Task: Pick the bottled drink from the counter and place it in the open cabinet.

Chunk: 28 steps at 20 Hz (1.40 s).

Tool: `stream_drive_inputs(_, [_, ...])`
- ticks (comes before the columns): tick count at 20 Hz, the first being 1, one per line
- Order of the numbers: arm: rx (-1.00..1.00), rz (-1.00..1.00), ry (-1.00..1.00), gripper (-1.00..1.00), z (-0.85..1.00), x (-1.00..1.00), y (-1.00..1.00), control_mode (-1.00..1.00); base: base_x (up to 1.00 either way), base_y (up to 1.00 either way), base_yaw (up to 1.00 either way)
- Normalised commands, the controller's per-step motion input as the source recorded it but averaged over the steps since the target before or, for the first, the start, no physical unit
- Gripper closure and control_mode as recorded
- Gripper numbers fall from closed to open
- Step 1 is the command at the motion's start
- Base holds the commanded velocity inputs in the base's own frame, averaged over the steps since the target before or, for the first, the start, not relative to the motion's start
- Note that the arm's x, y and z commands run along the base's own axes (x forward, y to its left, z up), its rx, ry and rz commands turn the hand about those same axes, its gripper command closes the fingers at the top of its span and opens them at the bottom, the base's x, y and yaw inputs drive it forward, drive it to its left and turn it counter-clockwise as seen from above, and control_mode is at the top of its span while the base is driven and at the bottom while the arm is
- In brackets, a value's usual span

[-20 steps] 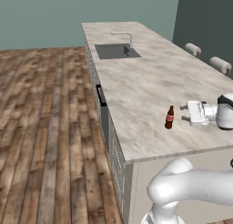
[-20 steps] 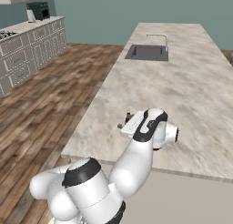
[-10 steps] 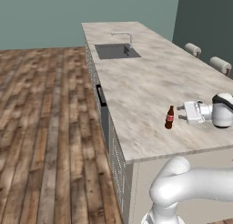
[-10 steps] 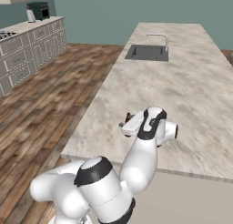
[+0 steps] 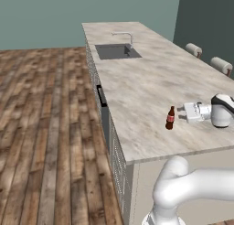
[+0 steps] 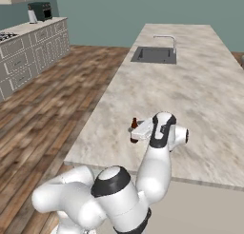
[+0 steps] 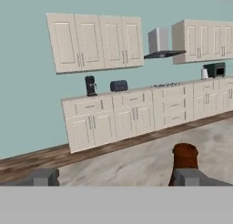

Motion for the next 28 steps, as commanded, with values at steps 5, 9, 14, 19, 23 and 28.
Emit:
stream_drive_inputs(5, [0.0, 0.0, 0.05, -1.0, -0.18, 0.17, -0.13, -1.0, 0.0, 0.0, 0.0])
stream_drive_inputs(9, [0.0, 0.0, 0.04, -1.0, -0.16, 0.21, 0.0, -1.0, 0.0, 0.0, 0.0])
stream_drive_inputs(14, [0.0, 0.0, 0.01, -1.0, -0.18, 0.15, 0.0, -1.0, 0.0, 0.0, 0.0])
stream_drive_inputs(19, [0.0, 0.0, 0.0, -1.0, -0.19, 0.14, 0.0, -1.0, 0.0, 0.0, 0.0])
stream_drive_inputs(23, [0.0, 0.0, 0.0, -1.0, -0.2, 0.19, 0.0, -1.0, 0.0, 0.0, 0.0])
stream_drive_inputs(28, [0.0, 0.0, 0.0, -1.0, -0.14, 0.22, 0.0, -1.0, 0.0, 0.0, 0.0])
